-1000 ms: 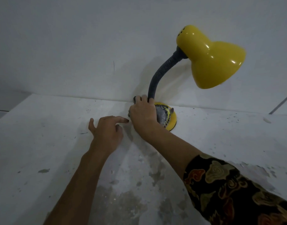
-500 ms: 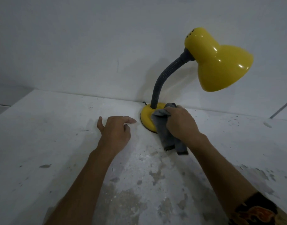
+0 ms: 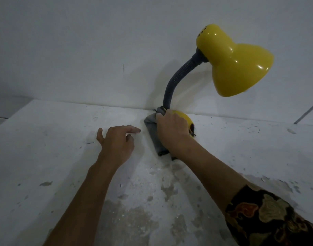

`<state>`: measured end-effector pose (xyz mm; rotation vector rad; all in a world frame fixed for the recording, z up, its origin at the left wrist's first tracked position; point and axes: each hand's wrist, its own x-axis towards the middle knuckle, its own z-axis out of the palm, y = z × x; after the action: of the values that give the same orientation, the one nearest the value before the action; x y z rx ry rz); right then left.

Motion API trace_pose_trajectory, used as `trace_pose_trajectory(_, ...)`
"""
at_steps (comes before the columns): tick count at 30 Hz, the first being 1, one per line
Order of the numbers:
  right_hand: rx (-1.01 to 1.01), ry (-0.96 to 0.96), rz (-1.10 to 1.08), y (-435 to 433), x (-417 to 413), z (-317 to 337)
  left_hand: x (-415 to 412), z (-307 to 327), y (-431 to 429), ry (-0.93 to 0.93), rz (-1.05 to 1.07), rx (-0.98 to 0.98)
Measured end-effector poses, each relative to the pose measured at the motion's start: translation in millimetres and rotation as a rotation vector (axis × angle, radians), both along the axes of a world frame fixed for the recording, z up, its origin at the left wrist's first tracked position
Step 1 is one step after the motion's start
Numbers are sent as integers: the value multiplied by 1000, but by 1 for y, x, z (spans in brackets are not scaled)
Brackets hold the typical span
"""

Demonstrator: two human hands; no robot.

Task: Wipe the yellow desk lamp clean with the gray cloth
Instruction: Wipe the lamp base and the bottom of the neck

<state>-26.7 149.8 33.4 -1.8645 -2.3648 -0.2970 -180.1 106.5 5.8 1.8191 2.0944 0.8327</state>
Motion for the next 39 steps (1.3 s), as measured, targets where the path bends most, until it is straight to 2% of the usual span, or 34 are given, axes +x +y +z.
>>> trace_pose_trajectory(7, -163, 288, 19, 2, 35, -2, 4, 0, -2, -40, -14, -7)
trace_pose_trajectory(10, -172, 343, -22, -1, 46, 3, 7, 2, -2, -41, -25, -3)
trace_pose_trajectory(13, -150, 222, -47, -8, 36, 7, 8, 1, -2, -49, -33, -6)
trace_pose_trajectory(17, -1, 14, -3, -12, 4, 0, 11, -1, -2, -41, -41, -10)
trace_pose_trajectory(23, 87, 4, 135, 7, -13, -11, 8, 0, -1, -7, -19, -65)
trace_pose_trajectory(30, 152, -6, 284, -3, 8, -25, 6, 1, 1, 20, 5, -84)
trace_pose_trajectory(39, 75, -63, 313, -37, 61, -28, 5, -3, 0, -41, -15, -36)
